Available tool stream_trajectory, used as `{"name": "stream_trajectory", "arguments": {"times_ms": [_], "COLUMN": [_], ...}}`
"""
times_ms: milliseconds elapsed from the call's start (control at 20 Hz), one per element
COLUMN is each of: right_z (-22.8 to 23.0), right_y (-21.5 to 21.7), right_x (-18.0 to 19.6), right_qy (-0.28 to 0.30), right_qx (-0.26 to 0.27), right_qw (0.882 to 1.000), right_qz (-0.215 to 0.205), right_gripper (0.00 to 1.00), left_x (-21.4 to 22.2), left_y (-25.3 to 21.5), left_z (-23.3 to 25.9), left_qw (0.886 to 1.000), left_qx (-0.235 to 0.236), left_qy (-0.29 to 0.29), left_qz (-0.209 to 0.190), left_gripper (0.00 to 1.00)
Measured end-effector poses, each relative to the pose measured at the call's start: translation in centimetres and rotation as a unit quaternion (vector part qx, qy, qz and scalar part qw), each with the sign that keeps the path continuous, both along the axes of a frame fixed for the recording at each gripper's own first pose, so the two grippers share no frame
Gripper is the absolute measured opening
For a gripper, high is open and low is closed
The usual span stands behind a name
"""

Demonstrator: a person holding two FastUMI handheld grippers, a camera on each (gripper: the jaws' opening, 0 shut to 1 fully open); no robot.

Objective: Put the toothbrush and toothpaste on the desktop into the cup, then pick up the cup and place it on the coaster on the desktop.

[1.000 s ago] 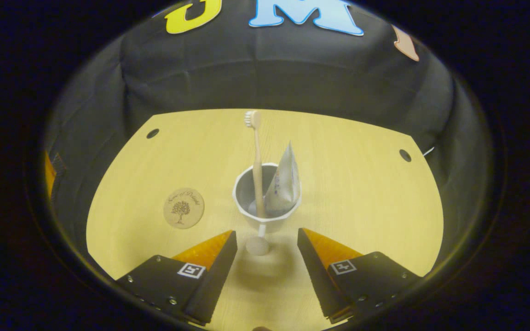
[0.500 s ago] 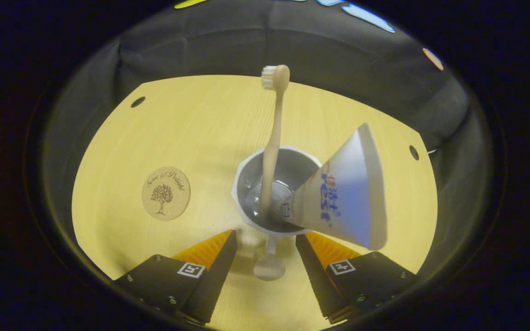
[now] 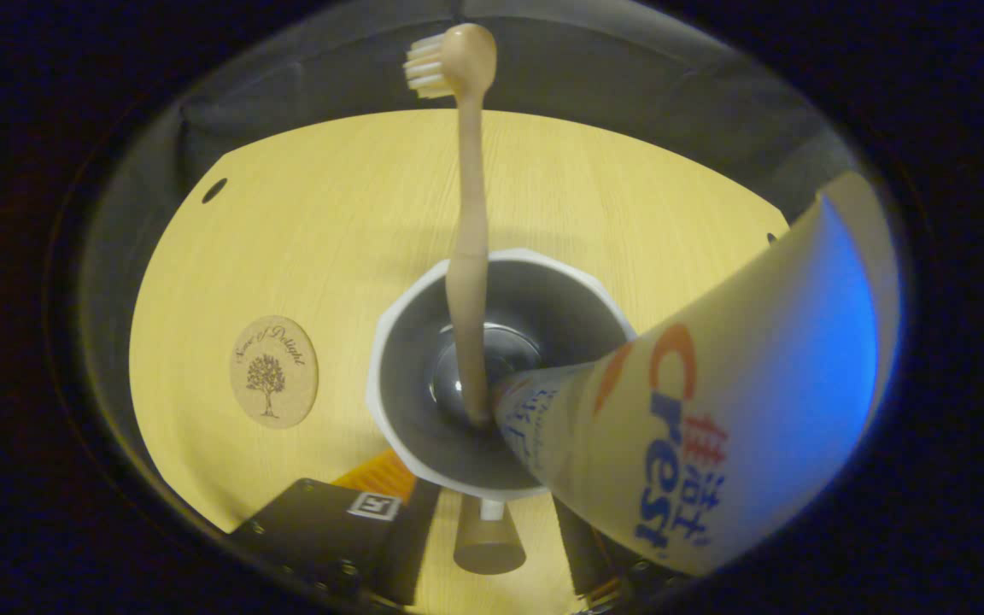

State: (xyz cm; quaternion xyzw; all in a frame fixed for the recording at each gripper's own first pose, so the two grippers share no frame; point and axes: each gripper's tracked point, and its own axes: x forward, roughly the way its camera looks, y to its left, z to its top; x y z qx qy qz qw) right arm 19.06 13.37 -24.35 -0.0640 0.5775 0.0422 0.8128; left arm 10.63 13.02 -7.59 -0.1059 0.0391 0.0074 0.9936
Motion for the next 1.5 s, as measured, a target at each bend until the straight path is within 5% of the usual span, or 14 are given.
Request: {"name": "stream_trajectory", "arguments": {"times_ms": [200,550,1500], "right_z": [-0.4,-0.3,1.2], "right_y": [0.3,0.4,12.5], "right_x": [-0.4,-0.5,-2.3], "right_qy": [0.01,-0.02,0.004], "right_qx": [0.011,-0.002,0.029], "right_qw": [1.0,1.0,0.991], "right_qz": [-0.01,0.009,0.134], "right_gripper": [0.29,0.25,0.28], "left_x": [0.4,0.7,-2.0], "left_y": [0.0,0.4,6.6], "left_z": [-0.7,-1.9,-3.6], "left_qw": [1.0,1.0,0.998], "left_qx": [-0.006,-0.01,-0.014], "left_qy": [0.008,0.019,0.027], "left_qz": [-0.002,0.001,0.05], "left_gripper": [0.97,0.96,0.94]}}
